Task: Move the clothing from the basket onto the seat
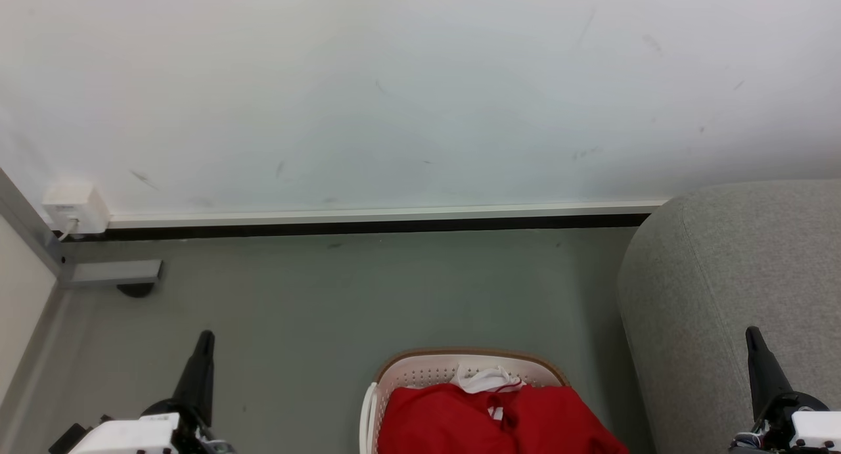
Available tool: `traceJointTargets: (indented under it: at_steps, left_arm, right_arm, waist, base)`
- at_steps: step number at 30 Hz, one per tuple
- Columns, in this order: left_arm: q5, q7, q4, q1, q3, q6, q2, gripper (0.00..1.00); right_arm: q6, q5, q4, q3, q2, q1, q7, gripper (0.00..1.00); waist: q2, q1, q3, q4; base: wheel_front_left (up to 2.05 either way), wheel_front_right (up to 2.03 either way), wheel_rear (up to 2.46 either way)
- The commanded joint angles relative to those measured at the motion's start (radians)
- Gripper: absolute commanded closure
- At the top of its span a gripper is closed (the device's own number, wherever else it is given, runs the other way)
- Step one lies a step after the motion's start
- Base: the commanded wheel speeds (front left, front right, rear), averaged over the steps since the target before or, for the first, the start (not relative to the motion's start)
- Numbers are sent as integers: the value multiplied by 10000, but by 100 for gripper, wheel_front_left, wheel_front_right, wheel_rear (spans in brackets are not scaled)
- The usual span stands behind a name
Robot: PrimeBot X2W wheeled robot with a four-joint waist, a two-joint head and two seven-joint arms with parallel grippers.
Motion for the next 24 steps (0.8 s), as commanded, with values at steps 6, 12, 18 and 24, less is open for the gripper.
traceJointTargets:
  at_steps: [6, 12, 18, 24]
  left_arm:
    - [-125, 41, -15, -60, 14, -45, 70, 100]
    - [-125, 41, -16, -60, 14, -45, 70, 100]
    - [-123, 41, -19, -60, 14, -45, 70, 100]
    - [-123, 40, -16, -60, 14, -45, 70, 100]
  right_arm:
    - [-22, 3, -50, -31, -58, -40, 36, 100]
    - [-22, 3, -50, -31, -59, -40, 36, 100]
    - [-22, 3, -50, -29, -57, -40, 36, 100]
    - [-22, 3, -50, -29, -59, -40, 35, 100]
  waist:
    - [0, 0, 0, 0]
    - [0, 0, 0, 0]
    - [0, 0, 0, 0]
    - [0, 0, 0, 0]
  base:
    - [0, 0, 0]
    - [0, 0, 0]
    - [0, 0, 0]
    - [0, 0, 0]
